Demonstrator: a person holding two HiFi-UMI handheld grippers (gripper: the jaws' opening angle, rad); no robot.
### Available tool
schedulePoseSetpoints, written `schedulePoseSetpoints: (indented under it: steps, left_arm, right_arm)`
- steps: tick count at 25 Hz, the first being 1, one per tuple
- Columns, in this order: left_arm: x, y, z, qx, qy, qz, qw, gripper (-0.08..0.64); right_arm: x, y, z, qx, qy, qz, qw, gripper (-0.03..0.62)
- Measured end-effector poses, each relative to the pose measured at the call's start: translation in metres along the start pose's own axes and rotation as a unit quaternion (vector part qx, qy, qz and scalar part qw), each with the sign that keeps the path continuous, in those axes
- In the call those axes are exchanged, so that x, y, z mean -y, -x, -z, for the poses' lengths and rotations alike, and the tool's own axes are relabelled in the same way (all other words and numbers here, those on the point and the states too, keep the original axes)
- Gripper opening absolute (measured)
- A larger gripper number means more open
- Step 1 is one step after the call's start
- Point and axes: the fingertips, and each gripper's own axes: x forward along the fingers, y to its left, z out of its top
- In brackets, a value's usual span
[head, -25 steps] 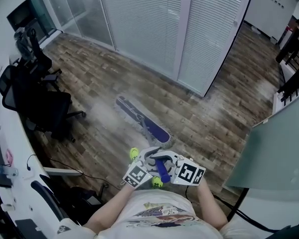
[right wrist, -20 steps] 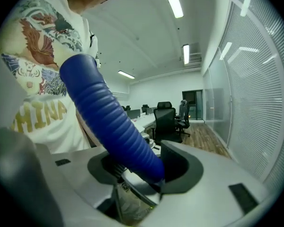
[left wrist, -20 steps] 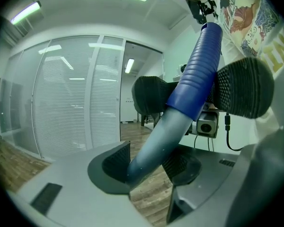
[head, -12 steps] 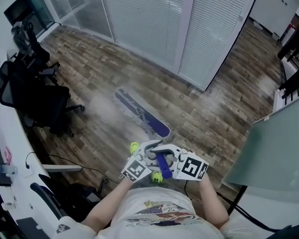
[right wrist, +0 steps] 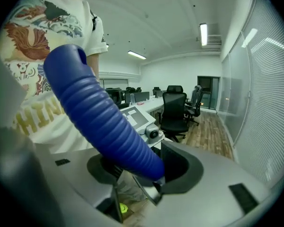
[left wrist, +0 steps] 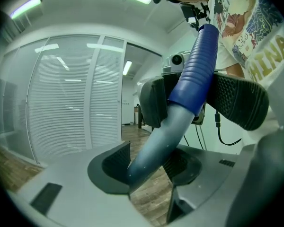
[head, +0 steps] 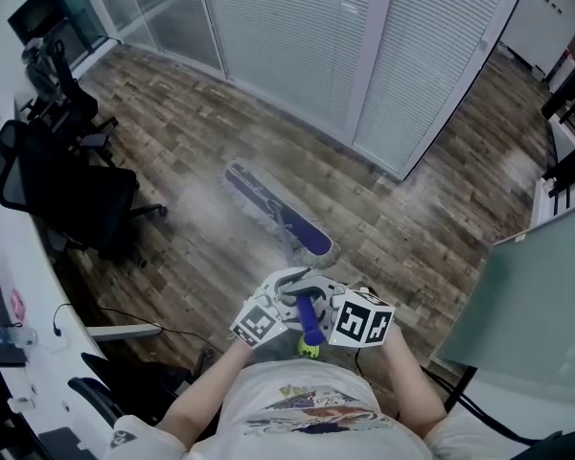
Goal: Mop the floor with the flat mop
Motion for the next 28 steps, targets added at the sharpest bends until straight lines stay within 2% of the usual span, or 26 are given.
schedulePoseSetpoints:
  steps: [3,7,11,16,23,28]
  left_arm:
    - [-0.035,0.0,0.002,0.006,0.009,-0.005,0.9999,0.176]
    - [-0.097,-0.002,-0.014,0.036,0.02,-0.016,0.999,0.179]
    - [-0.156,-0.009,-0.036,0.06,0.026,-0.007,0.9978,0.179]
    - [-0.211,-0.013,-0.037,0.05,0.02,0.026,0.9982,0.179]
    - [-0.286,-0.022,-0.031,0.05,0.007,0.043,0.9978,0.179]
    - [-0.319,-0.044,-0.019,0.037,0.005,0.046,0.9982,0.183]
  right_arm:
    - [0.031,-0.013,-0.003,-0.016,0.005,-0.001,1.0,0.196]
    - [0.092,-0.02,-0.024,0.015,-0.036,0.017,0.999,0.204]
    - [0.155,-0.021,-0.046,0.001,-0.047,0.023,0.999,0.202]
    - [0.209,-0.038,-0.053,-0.047,-0.025,0.01,0.999,0.202]
    - [0.286,-0.059,-0.059,-0.014,-0.053,0.057,0.997,0.204]
    - [0.325,-0.061,-0.043,-0.018,-0.054,0.069,0.996,0.204]
